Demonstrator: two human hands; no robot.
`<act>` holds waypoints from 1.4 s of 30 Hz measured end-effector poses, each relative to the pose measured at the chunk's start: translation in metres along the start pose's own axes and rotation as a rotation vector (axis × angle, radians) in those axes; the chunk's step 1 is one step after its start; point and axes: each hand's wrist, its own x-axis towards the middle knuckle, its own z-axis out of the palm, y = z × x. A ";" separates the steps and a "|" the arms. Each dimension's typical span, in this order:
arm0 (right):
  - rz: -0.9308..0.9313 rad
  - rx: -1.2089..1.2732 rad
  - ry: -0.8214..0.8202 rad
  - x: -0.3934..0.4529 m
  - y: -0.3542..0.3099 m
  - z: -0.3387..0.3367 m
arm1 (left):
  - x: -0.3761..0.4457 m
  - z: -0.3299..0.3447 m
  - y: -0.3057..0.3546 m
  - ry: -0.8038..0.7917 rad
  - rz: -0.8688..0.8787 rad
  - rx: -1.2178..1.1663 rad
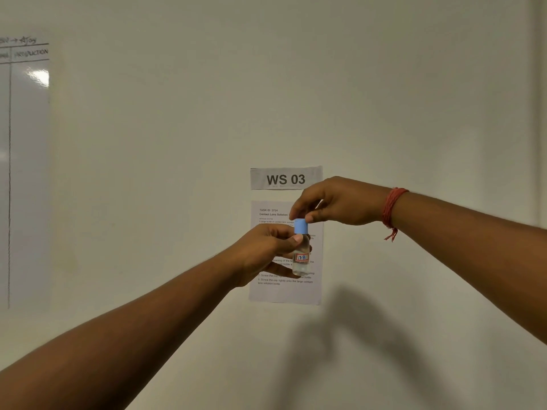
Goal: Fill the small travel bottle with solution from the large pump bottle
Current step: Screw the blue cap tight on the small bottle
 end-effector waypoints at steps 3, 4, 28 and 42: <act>0.013 -0.017 -0.001 0.002 0.001 0.004 | 0.000 0.001 -0.001 -0.006 -0.005 0.012; 0.024 -0.023 -0.005 0.002 0.001 0.004 | 0.000 0.001 -0.001 -0.008 -0.007 0.018; 0.032 -0.008 0.054 -0.001 0.001 0.008 | 0.000 0.002 -0.005 -0.001 -0.016 0.033; 0.019 -0.036 0.007 0.003 0.006 0.014 | 0.000 0.002 -0.007 -0.005 -0.010 0.032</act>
